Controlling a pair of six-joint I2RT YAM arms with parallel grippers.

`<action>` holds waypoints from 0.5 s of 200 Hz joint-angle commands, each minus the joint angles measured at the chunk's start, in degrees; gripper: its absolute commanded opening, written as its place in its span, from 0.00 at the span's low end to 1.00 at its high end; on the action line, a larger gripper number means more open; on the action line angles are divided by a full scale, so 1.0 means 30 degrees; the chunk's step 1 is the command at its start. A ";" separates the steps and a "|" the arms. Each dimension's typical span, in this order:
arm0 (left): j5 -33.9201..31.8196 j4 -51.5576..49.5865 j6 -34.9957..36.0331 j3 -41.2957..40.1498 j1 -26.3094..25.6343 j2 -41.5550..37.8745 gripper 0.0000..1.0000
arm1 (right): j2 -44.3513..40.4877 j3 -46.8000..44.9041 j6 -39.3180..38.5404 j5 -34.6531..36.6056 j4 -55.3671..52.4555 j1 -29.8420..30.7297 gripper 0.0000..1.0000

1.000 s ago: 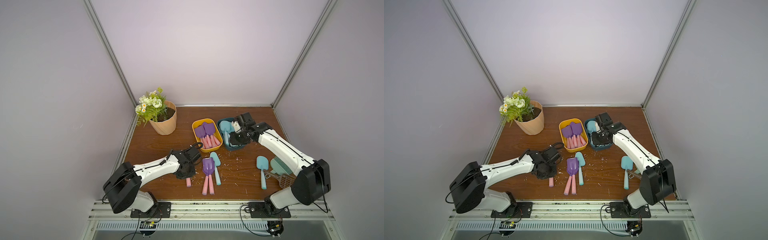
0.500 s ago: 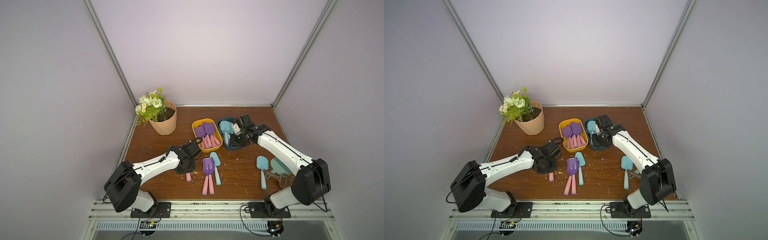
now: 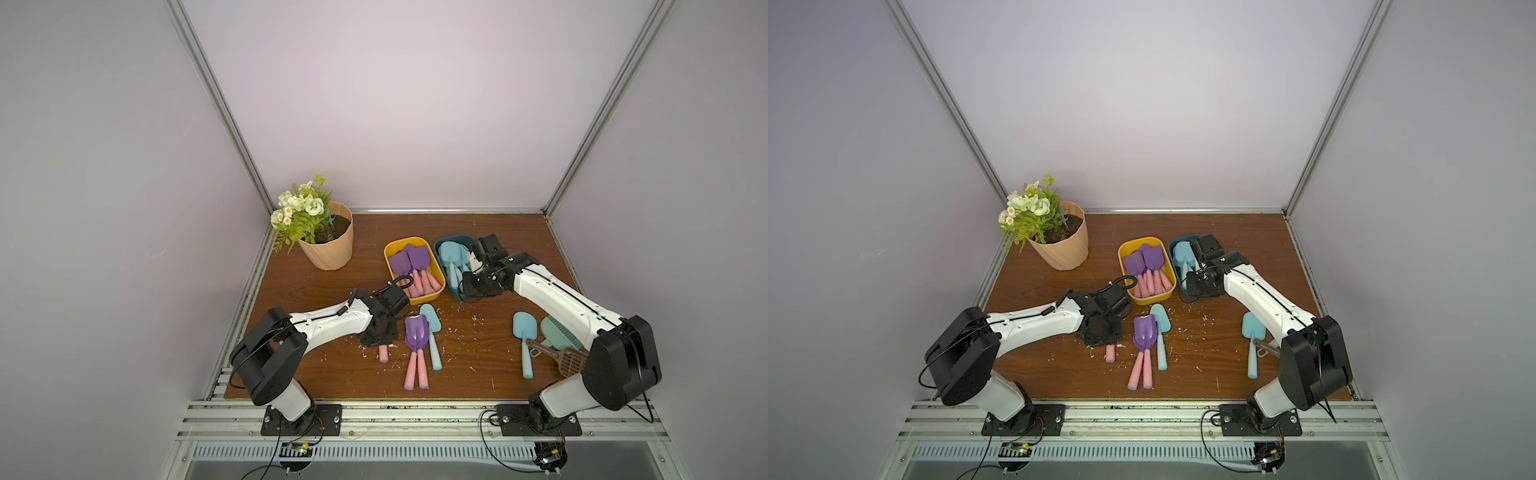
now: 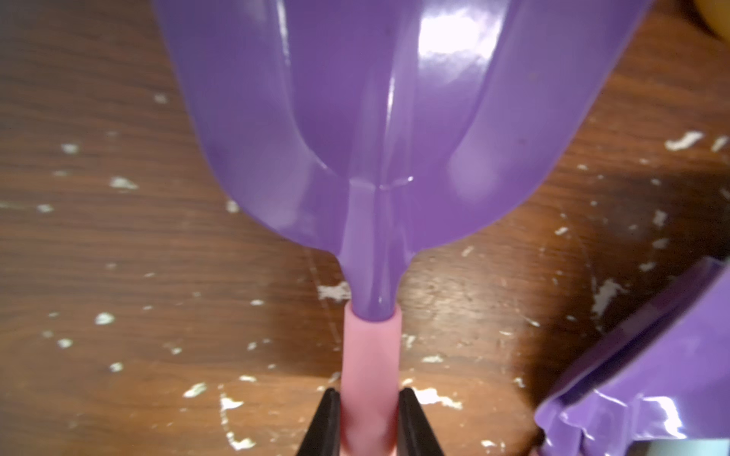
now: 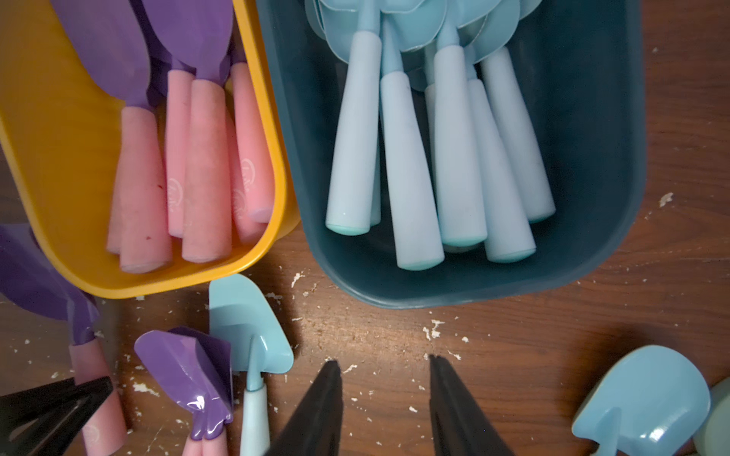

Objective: Sort the small shovels by color and place them into the storage box
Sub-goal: Pick up the shovel from the center of the board.

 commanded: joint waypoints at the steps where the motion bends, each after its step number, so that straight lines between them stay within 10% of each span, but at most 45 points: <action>1: -0.0050 0.0062 0.0302 0.0472 -0.0573 -0.0004 0.01 | -0.0143 0.0882 0.0310 0.0943 -0.0597 -0.0034 0.41; 100: -0.1789 -0.1877 0.0796 0.3530 0.0786 -0.1865 0.01 | -0.0613 0.1062 0.0655 0.0750 -0.0833 -0.0059 0.41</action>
